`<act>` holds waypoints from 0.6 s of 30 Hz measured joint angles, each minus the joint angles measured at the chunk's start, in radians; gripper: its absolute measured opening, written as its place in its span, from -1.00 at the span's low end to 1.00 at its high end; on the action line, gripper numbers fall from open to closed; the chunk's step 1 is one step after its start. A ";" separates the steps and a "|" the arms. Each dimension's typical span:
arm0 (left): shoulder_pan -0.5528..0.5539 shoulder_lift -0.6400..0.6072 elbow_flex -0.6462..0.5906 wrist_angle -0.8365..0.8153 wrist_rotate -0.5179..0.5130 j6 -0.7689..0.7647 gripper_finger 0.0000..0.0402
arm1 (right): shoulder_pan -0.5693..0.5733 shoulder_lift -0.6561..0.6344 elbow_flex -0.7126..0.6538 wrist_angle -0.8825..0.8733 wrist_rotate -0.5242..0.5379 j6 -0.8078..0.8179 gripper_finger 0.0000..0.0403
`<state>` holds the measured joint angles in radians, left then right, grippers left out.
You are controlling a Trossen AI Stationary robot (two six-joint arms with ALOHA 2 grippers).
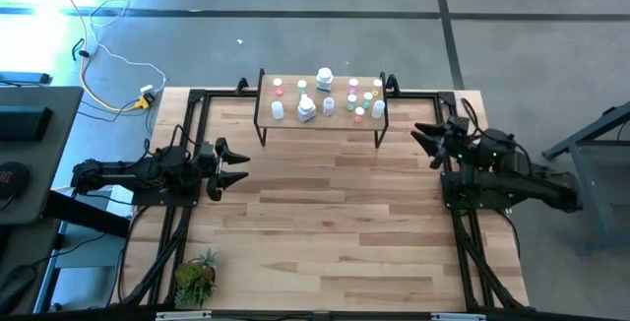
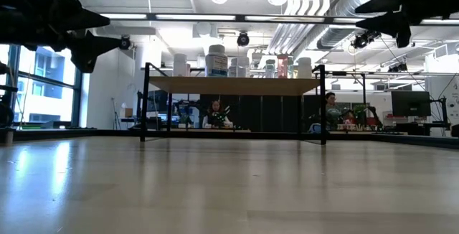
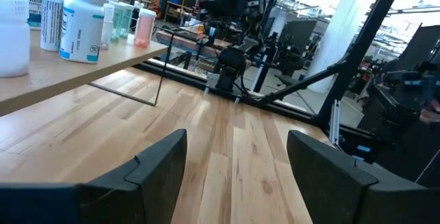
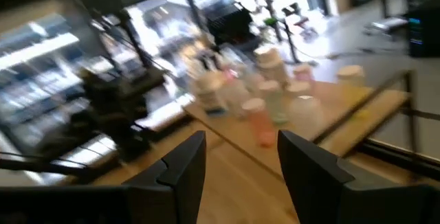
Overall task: Pick and place medicine bottles onto shelf by color
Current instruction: Return to Home Position
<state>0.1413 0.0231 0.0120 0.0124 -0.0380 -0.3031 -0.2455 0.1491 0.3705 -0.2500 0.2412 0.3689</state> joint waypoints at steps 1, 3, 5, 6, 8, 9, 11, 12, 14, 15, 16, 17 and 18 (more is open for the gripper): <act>0.000 0.000 0.000 0.000 0.000 0.000 0.20 | 0.000 -0.027 -0.026 0.031 -0.016 0.006 -0.15; 0.000 0.000 0.000 0.000 0.000 0.000 0.20 | 0.000 -0.073 -0.075 0.086 -0.047 0.016 -0.15; 0.000 0.000 0.000 0.000 0.000 0.000 0.20 | 0.000 -0.107 -0.115 0.118 -0.091 0.017 -0.15; 0.000 0.000 0.000 0.000 0.000 0.000 0.20 | 0.000 -0.122 -0.134 0.127 -0.112 0.019 -0.15; 0.000 0.000 0.000 0.000 0.000 0.000 0.20 | 0.000 -0.144 -0.165 0.131 -0.145 0.036 -0.15; 0.000 0.000 0.000 0.000 0.000 0.000 0.20 | 0.000 -0.148 -0.178 0.136 -0.157 0.044 -0.15; 0.000 0.000 0.000 0.000 0.000 0.000 0.20 | 0.000 -0.147 -0.199 0.141 -0.195 0.056 -0.15; 0.000 0.000 0.000 0.000 0.000 0.000 0.20 | 0.000 -0.144 -0.208 0.150 -0.214 0.061 -0.15; 0.000 0.000 0.000 0.000 0.000 0.000 0.20 | 0.000 -0.145 -0.224 0.161 -0.241 0.068 -0.15; 0.000 0.000 0.000 0.000 0.000 0.000 0.20 | 0.000 -0.145 -0.230 0.160 -0.242 0.069 -0.15; 0.000 0.000 0.000 0.000 0.000 0.000 0.20 | 0.000 -0.145 -0.237 0.160 -0.242 0.069 -0.15; 0.000 0.000 0.000 0.000 0.000 0.000 0.20 | 0.000 -0.145 -0.243 0.159 -0.242 0.069 -0.15; 0.000 0.000 0.000 0.000 0.000 0.000 0.20 | 0.000 -0.145 -0.248 0.160 -0.241 0.067 -0.15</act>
<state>0.1415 0.0231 0.0120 0.0124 -0.0380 -0.3031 -0.2455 0.0044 0.1220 -0.0903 -0.0002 0.4361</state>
